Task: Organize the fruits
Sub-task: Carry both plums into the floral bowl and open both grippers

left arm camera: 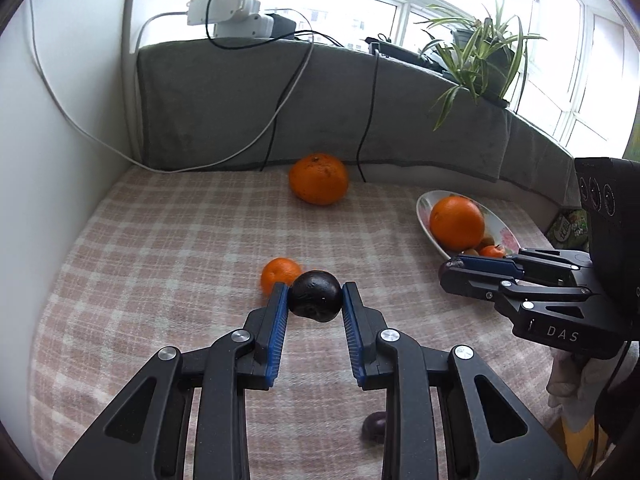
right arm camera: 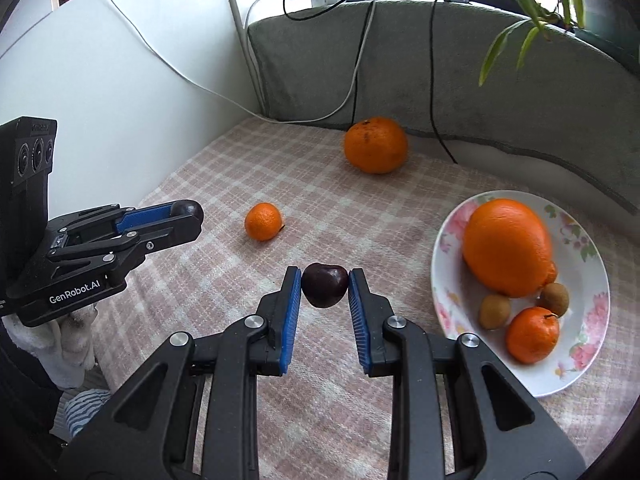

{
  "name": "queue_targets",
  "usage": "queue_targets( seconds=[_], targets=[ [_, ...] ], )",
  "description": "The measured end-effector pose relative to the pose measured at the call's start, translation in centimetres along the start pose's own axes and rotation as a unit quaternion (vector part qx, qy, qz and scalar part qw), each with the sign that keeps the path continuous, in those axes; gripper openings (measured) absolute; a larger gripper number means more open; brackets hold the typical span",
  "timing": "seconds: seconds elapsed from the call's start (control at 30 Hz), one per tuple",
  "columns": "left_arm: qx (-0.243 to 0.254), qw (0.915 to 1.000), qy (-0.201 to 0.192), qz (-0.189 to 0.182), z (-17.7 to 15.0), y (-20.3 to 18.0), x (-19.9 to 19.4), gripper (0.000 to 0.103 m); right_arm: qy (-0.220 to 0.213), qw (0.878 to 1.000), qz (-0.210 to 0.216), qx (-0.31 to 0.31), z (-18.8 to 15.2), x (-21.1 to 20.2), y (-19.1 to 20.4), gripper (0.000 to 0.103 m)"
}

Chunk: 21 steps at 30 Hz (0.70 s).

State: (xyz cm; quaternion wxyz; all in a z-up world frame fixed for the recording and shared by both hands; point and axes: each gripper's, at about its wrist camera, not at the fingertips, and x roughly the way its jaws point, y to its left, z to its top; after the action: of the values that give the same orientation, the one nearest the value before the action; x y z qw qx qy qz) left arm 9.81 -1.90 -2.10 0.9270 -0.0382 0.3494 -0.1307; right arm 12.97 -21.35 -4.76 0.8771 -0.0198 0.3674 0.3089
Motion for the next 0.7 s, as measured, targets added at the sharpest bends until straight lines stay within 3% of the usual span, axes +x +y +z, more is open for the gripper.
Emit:
queue_targets(
  seconds=[0.7],
  targets=[
    [0.054, 0.9956, 0.006, -0.076, 1.7, -10.1, 2.7, 0.025, -0.049, 0.993, -0.071, 0.084, -2.5, -7.2, -10.5, 0.025]
  ],
)
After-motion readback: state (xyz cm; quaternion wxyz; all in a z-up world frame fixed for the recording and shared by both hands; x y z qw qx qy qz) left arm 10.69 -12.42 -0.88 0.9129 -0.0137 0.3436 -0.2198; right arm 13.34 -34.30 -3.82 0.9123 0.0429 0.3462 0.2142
